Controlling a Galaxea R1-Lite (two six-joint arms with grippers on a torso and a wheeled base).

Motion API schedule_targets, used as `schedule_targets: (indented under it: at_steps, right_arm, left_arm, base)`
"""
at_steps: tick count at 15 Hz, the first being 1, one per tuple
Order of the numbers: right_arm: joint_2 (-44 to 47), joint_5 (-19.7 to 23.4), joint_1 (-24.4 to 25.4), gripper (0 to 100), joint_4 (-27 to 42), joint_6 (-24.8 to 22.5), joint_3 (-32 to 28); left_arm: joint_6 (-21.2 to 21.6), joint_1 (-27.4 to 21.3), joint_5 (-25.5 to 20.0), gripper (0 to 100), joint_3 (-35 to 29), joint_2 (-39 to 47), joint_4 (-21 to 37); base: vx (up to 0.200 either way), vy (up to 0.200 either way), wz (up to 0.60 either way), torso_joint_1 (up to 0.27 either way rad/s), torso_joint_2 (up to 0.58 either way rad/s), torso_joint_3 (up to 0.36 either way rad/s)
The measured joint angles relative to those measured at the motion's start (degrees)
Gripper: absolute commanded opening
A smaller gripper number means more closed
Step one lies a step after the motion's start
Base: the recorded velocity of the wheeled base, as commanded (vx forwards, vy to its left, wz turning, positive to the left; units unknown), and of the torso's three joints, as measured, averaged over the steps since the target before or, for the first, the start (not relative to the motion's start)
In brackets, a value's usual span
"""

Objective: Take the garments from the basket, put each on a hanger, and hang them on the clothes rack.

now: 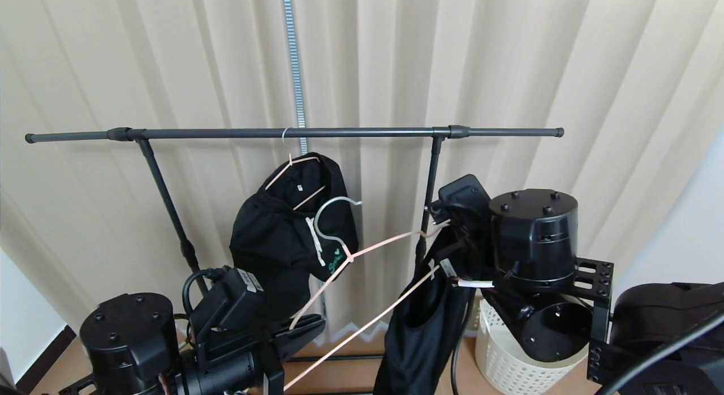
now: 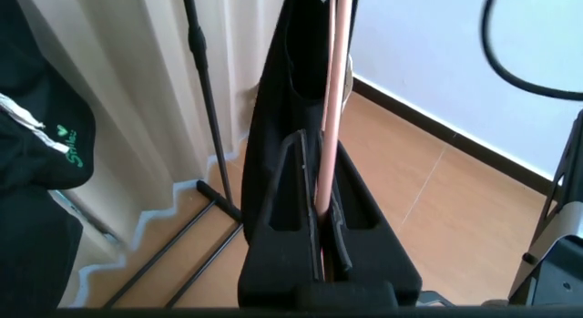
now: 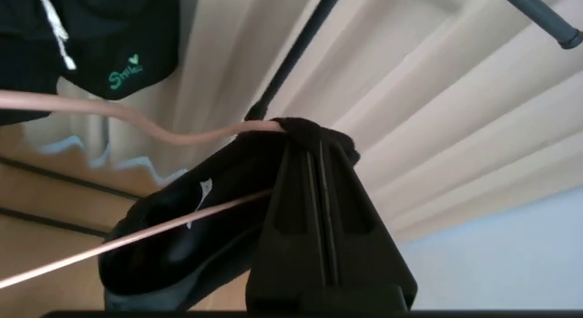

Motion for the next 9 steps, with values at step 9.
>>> schedule_targets:
  at_steps: [9]
  right_arm:
    - [-1.68, 0.52, 9.9, 0, -0.01, 6.66, -0.15]
  left_arm:
    - [-0.02, -0.35, -0.02, 0, 1.54, 0.93, -3.29]
  base:
    - [0.0, 0.0, 0.0, 0.0, 0.0, 0.0]
